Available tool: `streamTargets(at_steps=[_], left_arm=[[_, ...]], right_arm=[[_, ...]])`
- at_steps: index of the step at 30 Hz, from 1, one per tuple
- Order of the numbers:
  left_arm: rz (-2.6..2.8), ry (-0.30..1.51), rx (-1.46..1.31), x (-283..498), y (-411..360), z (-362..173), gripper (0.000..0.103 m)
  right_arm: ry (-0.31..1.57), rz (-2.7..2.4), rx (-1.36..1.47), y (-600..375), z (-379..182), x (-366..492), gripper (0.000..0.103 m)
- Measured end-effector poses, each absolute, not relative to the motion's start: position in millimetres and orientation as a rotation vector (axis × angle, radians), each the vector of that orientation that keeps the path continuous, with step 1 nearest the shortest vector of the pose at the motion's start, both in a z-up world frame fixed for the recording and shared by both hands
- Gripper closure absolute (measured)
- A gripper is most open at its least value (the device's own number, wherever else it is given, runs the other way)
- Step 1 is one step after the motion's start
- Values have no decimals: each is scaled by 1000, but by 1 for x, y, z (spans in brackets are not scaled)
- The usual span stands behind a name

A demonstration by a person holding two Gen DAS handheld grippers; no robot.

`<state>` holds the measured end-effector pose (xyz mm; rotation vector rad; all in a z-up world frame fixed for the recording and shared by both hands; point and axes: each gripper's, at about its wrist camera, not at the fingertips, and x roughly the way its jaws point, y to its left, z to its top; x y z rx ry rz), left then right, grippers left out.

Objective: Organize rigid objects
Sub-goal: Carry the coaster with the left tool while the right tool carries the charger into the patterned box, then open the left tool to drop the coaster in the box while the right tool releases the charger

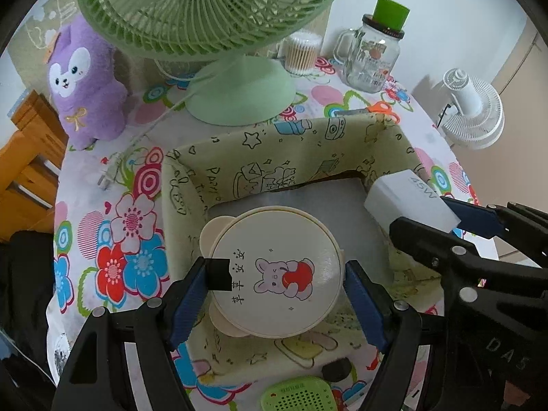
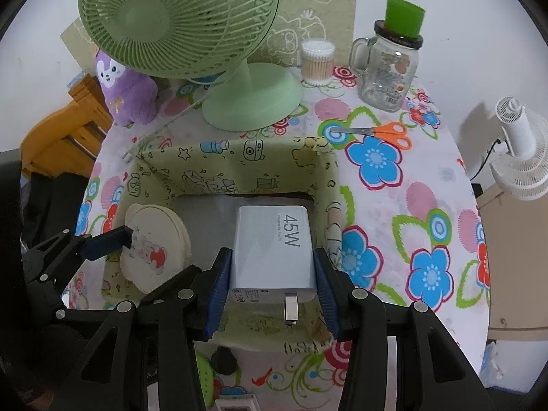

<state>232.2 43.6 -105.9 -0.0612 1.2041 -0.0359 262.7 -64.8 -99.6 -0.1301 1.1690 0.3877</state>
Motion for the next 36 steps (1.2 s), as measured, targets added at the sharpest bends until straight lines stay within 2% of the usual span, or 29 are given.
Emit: streamTargets(at_steps=[12,16,29,31,36], left_arm=[[-64,1238,-48,242,32,-122,23],[-74,1233,-20,241,26,-125,16],[-81,1231,-44,233,38,-106,13],[-65,1226,-15,232,37,-106,8],[-47,1228,32,232,33,-109,7]], right_arm=[[1204,397,-142,-54,-121,273,53],[1227,394,-127,-53,-128,274,53],[1228,385,-136,-50,-131,278,53],[1230,375,-156,-47,-133,279,53],[1226,352,-199,-41,-137,279,53]])
